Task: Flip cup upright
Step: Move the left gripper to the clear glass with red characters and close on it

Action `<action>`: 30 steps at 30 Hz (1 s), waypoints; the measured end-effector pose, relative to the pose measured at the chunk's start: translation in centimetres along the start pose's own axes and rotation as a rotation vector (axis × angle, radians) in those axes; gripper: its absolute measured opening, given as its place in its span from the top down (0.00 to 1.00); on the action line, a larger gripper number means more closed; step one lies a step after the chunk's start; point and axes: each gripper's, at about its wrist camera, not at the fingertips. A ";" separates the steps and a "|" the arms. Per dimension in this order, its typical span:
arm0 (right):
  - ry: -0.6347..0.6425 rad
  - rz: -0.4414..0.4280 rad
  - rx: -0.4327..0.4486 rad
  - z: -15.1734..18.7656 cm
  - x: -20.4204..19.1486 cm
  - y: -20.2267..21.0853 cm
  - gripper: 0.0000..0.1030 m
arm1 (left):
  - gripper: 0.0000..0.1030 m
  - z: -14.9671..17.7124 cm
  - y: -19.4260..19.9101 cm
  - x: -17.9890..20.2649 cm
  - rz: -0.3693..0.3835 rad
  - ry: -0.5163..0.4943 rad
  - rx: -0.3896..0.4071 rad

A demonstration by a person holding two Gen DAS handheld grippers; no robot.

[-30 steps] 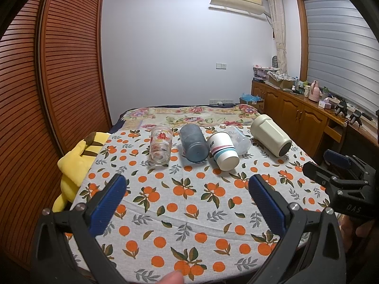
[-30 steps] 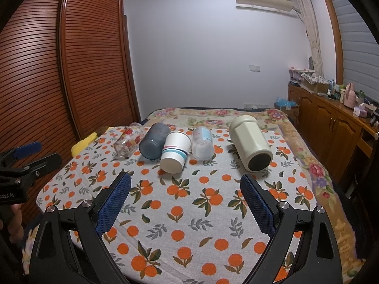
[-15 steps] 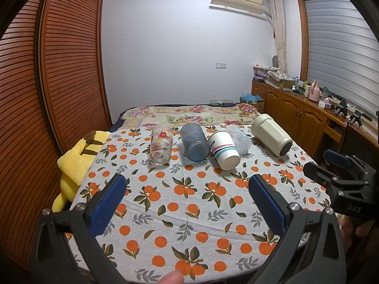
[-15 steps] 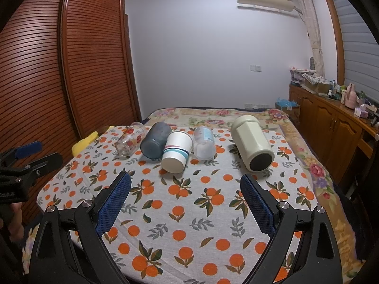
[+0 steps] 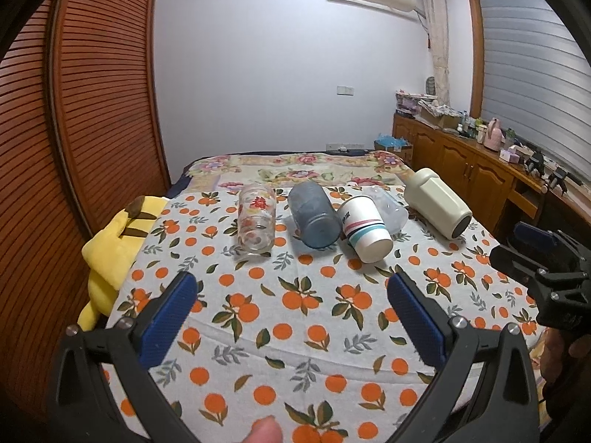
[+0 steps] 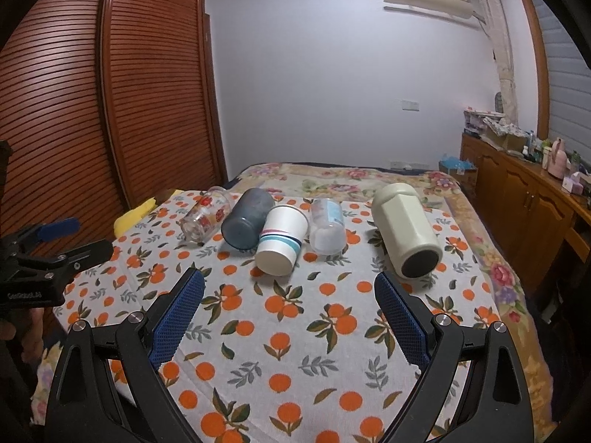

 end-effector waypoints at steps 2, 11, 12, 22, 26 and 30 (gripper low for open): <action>0.008 -0.008 -0.004 -0.3 0.0 -0.6 0.08 | 0.00 -0.4 -0.9 -0.4 0.017 -0.002 -0.021; 0.028 -0.057 -0.035 -1.3 -0.2 -3.9 0.08 | 0.00 -2.3 -5.5 -1.7 0.033 -0.031 -0.093; 0.033 -0.062 -0.042 -1.5 -0.2 -4.4 0.08 | 0.00 -2.5 -6.0 -1.9 0.036 -0.031 -0.105; 0.062 -0.071 -0.069 -3.1 0.1 -8.1 0.08 | 0.02 -3.9 -12.8 -4.2 0.044 -0.012 -0.217; 0.074 -0.072 -0.084 -3.7 0.3 -9.6 0.08 | 0.06 -5.0 -14.9 -5.1 0.047 -0.007 -0.233; 0.083 -0.074 -0.101 -4.1 0.4 -11.1 0.08 | 0.09 -5.9 -16.9 -6.5 0.082 0.024 -0.261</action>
Point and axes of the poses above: each gripper's, at about its wrist camera, not at the fingertips, and y roughly against the way its jaws point, x to its right, z to its underside, and after that the axes turned 5 degrees about y, right-handed
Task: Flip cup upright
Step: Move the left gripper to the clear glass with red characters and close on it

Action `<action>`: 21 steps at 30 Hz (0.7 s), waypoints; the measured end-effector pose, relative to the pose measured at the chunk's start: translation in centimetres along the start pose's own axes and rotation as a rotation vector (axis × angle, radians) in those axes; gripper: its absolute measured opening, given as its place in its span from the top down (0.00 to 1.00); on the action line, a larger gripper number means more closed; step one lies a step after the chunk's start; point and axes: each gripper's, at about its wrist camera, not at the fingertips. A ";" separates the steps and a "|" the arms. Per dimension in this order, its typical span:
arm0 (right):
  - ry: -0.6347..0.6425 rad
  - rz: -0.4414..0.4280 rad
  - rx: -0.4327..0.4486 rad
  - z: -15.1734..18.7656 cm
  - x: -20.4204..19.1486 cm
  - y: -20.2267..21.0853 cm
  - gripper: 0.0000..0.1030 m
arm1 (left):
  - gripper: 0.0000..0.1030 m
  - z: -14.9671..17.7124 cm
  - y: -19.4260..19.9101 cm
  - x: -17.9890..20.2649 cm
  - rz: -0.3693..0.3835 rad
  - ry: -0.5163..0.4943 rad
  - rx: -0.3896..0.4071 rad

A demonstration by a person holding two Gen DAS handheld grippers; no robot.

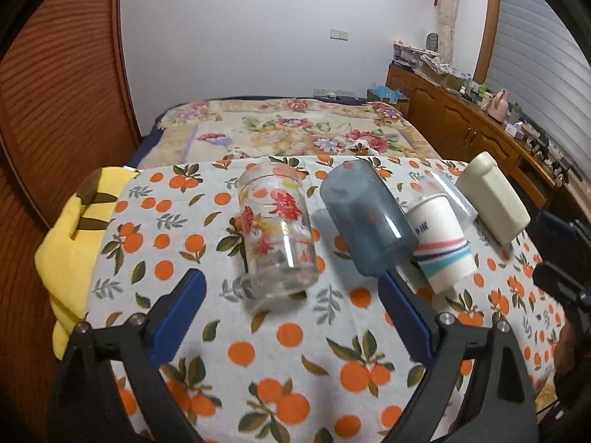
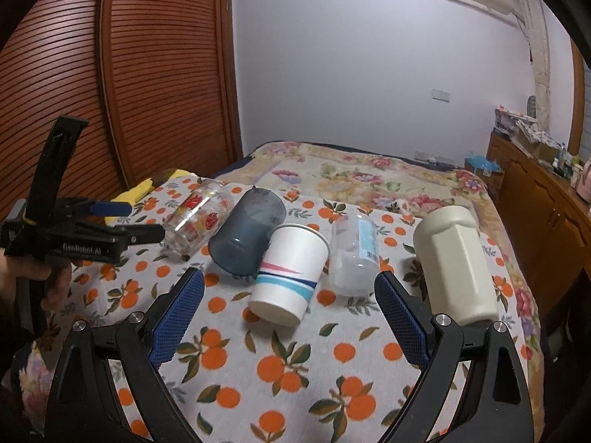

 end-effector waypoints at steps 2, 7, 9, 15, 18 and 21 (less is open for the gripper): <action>0.003 -0.005 -0.008 -0.2 0.1 -0.6 0.08 | 0.10 -0.5 -0.7 -0.4 0.005 0.002 -0.013; 0.015 -0.026 -0.027 -1.0 -0.1 -2.1 0.08 | 0.16 -1.8 -2.9 -1.1 0.035 0.017 -0.060; 0.024 -0.034 -0.027 -1.3 -0.3 -2.5 0.08 | 0.18 -2.2 -3.7 -1.3 0.052 0.030 -0.074; 0.037 -0.048 -0.039 -1.8 -0.8 -3.6 0.08 | 0.19 -4.0 -6.6 -1.7 0.073 0.056 -0.139; 0.036 -0.052 -0.045 -1.8 -0.7 -3.9 0.08 | 0.19 -4.8 -8.1 -2.1 0.075 0.073 -0.174; 0.035 -0.056 -0.047 -1.7 -0.8 -3.9 0.08 | 0.20 -5.4 -9.5 -2.6 0.097 0.101 -0.218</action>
Point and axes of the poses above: each gripper's, at about its wrist camera, not at the fingertips, and y roughly against the way its jaws point, x to its right, z to its underside, and after that the axes turned 5 degrees about y, right-handed
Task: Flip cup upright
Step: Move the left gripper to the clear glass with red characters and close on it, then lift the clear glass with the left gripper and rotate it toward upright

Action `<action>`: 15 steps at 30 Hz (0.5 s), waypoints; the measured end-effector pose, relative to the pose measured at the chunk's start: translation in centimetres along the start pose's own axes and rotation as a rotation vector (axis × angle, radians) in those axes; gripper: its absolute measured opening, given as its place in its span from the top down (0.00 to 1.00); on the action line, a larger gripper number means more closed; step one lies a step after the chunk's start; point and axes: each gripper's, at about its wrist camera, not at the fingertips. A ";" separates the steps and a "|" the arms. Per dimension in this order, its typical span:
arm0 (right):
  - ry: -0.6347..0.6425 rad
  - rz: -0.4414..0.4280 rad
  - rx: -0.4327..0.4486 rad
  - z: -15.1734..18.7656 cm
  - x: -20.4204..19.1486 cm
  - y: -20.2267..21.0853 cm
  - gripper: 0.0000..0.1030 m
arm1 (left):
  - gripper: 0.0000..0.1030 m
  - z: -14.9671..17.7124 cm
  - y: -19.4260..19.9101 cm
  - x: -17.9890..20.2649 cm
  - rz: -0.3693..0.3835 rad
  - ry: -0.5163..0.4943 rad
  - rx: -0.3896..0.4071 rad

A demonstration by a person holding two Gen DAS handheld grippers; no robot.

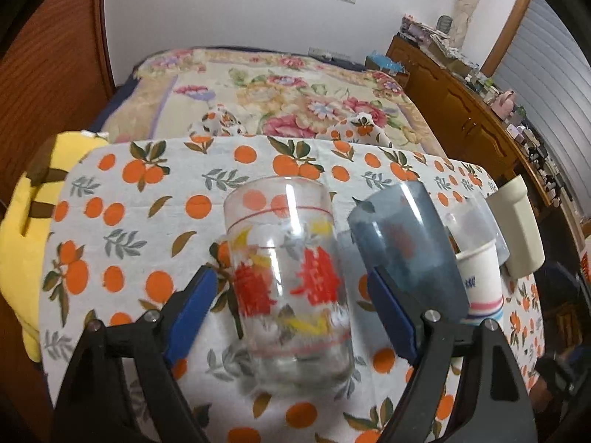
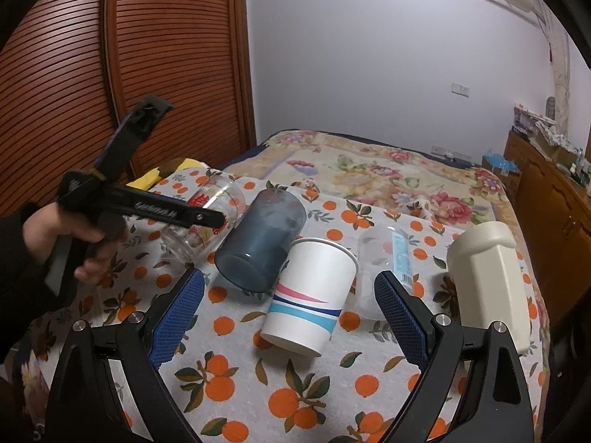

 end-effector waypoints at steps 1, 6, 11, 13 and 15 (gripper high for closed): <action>0.002 0.002 0.001 0.0 0.0 0.0 0.08 | 0.22 -0.2 -0.3 -0.3 0.009 0.010 -0.018; 0.003 0.006 0.002 0.2 0.0 0.2 0.08 | 0.37 -0.8 -1.3 -0.3 0.004 0.026 -0.062; 0.004 0.009 0.010 0.5 0.0 0.5 0.08 | 0.40 -0.5 -1.3 0.0 0.011 0.018 -0.055; 0.002 0.009 0.012 0.7 -0.1 0.7 0.08 | 0.41 -0.2 -1.0 0.1 0.006 0.015 -0.047; 0.001 0.010 0.013 0.8 -0.1 0.9 0.08 | 0.41 0.5 -0.6 0.3 0.001 0.013 -0.028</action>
Point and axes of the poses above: each gripper's, at about its wrist camera, not at the fingertips, and y roughly against the way its jaws point, x to its right, z to its underside, and after that the axes turned 5 degrees about y, right-handed
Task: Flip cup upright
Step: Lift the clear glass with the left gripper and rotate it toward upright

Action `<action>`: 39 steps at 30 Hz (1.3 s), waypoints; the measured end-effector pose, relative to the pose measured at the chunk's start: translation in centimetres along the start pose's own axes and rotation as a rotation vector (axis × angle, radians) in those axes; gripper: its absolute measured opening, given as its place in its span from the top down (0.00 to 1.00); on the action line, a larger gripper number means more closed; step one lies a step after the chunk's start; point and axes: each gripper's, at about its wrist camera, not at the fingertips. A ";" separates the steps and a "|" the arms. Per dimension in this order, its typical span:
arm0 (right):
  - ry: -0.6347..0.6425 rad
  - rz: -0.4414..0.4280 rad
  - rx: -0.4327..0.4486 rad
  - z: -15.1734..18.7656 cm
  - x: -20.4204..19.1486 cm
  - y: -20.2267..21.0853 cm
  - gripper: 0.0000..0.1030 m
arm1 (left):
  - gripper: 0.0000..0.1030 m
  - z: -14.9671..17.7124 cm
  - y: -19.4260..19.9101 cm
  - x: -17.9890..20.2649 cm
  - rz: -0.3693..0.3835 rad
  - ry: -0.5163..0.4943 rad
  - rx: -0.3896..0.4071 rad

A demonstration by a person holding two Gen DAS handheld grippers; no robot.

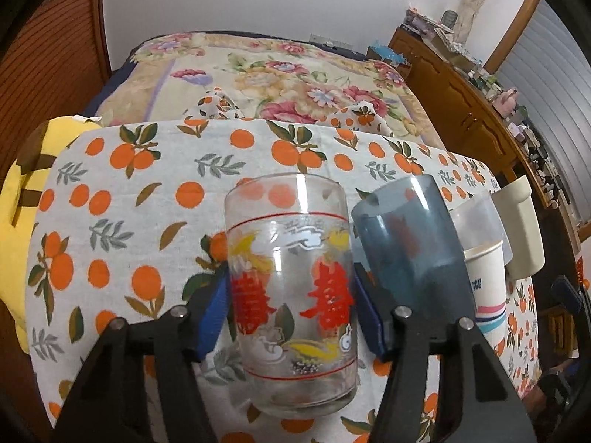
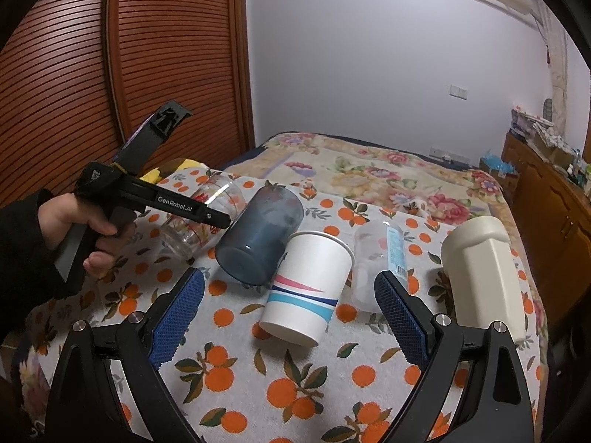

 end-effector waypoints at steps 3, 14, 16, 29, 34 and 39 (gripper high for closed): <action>-0.004 0.002 0.002 0.1 0.0 0.2 0.08 | 0.42 1.1 0.9 0.2 -0.009 -0.012 0.030; -0.016 0.003 0.028 0.6 -0.4 2.1 0.08 | 0.42 5.3 6.2 0.1 0.048 0.025 0.130; -0.016 0.005 0.035 0.7 -0.5 2.6 0.08 | 0.42 6.0 7.4 0.5 0.058 0.019 0.155; -0.031 0.034 0.067 2.5 -0.6 7.0 0.08 | 0.42 12.3 12.3 6.1 0.185 -0.020 0.136; -0.046 0.047 0.066 3.6 -0.4 8.6 0.08 | 0.42 15.0 11.9 8.7 0.208 -0.035 0.102; -0.064 0.053 0.056 5.0 -0.1 9.8 0.08 | 0.42 17.0 10.8 10.8 0.224 -0.041 0.054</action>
Point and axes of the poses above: each gripper's, at about its wrist camera, not at the fingertips, and y roughly against the way its jaws point, x to its right, z to its underside, and after that the axes turned 5 degrees about y, right-handed
